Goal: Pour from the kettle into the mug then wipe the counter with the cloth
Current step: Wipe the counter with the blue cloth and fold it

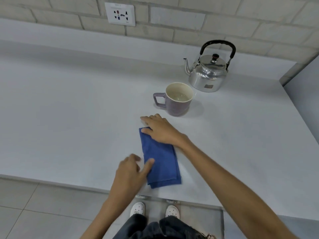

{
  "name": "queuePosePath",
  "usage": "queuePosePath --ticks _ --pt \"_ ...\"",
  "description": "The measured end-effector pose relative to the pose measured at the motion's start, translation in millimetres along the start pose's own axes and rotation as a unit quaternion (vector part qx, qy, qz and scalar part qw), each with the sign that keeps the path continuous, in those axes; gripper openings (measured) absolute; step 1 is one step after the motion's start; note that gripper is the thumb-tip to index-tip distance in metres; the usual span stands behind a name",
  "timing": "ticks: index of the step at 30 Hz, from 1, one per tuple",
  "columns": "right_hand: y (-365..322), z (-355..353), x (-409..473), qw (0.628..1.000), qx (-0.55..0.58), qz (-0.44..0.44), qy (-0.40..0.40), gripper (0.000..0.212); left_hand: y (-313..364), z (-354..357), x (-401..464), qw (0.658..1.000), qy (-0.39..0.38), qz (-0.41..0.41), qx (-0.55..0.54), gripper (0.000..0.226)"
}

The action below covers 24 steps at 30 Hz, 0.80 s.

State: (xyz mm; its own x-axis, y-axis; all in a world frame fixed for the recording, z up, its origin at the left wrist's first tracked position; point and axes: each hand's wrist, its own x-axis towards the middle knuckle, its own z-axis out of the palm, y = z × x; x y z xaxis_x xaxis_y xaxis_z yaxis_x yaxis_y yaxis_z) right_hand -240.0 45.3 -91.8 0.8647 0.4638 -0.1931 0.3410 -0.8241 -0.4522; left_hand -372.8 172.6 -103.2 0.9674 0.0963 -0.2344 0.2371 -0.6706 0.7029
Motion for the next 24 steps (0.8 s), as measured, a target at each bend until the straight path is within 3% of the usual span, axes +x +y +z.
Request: queuePosePath --ticks 2,7,10,17,24 --pt "2 -7 11 0.998 0.003 -0.002 -0.065 0.043 8 8 -11 0.998 -0.036 0.008 0.041 0.042" --pt "8 -13 21 0.993 0.038 0.033 -0.109 0.029 11 12 -15 0.999 -0.039 0.016 0.027 0.026" --pt "8 -13 23 0.994 0.069 0.017 -0.078 0.014 12 7 -16 0.998 -0.046 0.015 -0.033 0.022" --pt "-2 -7 33 0.984 0.176 -0.027 0.01 0.004 -4 -20 -8 0.984 -0.029 -0.05 -0.167 0.016" --pt "-27 7 68 0.979 0.198 -0.036 0.01 0.009 -32 -51 13 0.987 0.019 -0.079 -0.141 0.018"
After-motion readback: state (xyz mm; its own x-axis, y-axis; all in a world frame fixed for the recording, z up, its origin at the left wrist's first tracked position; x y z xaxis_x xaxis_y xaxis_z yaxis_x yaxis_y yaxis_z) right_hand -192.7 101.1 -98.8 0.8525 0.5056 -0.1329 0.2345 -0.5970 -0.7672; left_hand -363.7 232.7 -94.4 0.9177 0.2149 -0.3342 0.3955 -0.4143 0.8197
